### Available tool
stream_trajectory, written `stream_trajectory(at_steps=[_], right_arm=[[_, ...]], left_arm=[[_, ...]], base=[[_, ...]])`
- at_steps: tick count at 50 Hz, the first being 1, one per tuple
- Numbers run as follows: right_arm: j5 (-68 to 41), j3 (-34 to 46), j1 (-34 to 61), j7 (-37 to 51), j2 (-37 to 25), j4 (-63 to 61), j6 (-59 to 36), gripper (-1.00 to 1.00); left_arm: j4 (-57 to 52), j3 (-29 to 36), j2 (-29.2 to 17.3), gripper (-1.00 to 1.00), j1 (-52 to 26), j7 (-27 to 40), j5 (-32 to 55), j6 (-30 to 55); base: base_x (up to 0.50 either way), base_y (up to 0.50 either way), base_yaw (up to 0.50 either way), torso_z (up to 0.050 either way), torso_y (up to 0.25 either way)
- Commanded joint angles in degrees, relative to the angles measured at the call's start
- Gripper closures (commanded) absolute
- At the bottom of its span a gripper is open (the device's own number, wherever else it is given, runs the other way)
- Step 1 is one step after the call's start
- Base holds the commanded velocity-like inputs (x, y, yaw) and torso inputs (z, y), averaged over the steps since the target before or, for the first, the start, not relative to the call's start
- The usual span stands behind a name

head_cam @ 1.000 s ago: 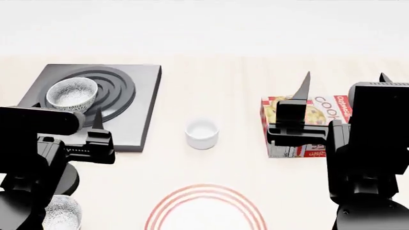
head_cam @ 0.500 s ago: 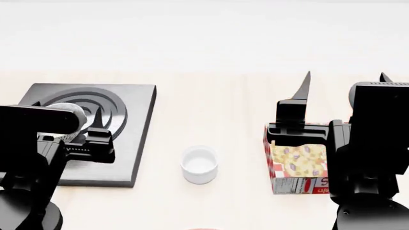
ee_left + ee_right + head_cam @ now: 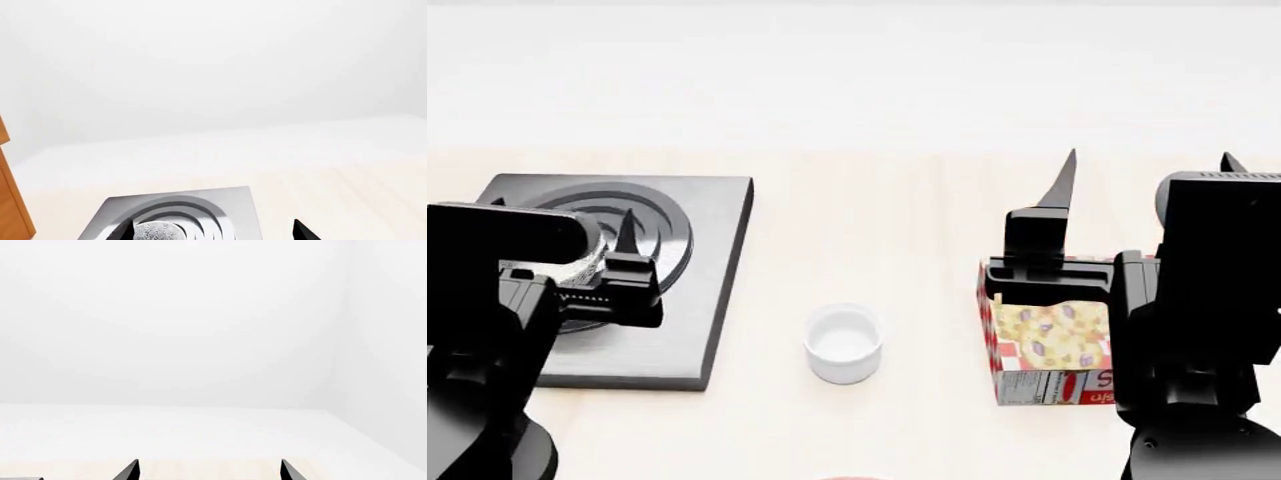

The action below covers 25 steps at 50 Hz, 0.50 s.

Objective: Pick the akita bowl on the stove and place it on the plate.

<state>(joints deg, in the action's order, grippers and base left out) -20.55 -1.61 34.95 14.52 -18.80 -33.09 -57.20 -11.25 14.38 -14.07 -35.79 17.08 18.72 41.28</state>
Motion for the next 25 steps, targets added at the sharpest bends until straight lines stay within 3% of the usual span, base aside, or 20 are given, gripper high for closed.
stream_trajectory(at_steps=[1,15,25], right_arm=[[0.4,-0.8,0.0,-0.4,0.5,-0.2,-0.6,-1.0],[0.2,-0.7,-0.1,-0.1,0.4,-0.2,-0.5,-1.0],[-0.2,-1.0,0.1,0.3,0.5,-0.5,-1.1,-1.0]], left_arm=[[1.0,-1.9,0.6,-1.0,-5.4,-0.7,1.1,3.5],[11.4,-2.0,1.3,-1.0,-22.7,-2.8,2.4,10.6],[23.3,-3.1,3.3,-1.0,-31.1,-5.6,3.8,9.9]], base=[[0.0,0.0,0.0,0.0,0.0],[0.0,0.0,0.0,0.0,0.0],[0.0,0.0,0.0,0.0,0.0]])
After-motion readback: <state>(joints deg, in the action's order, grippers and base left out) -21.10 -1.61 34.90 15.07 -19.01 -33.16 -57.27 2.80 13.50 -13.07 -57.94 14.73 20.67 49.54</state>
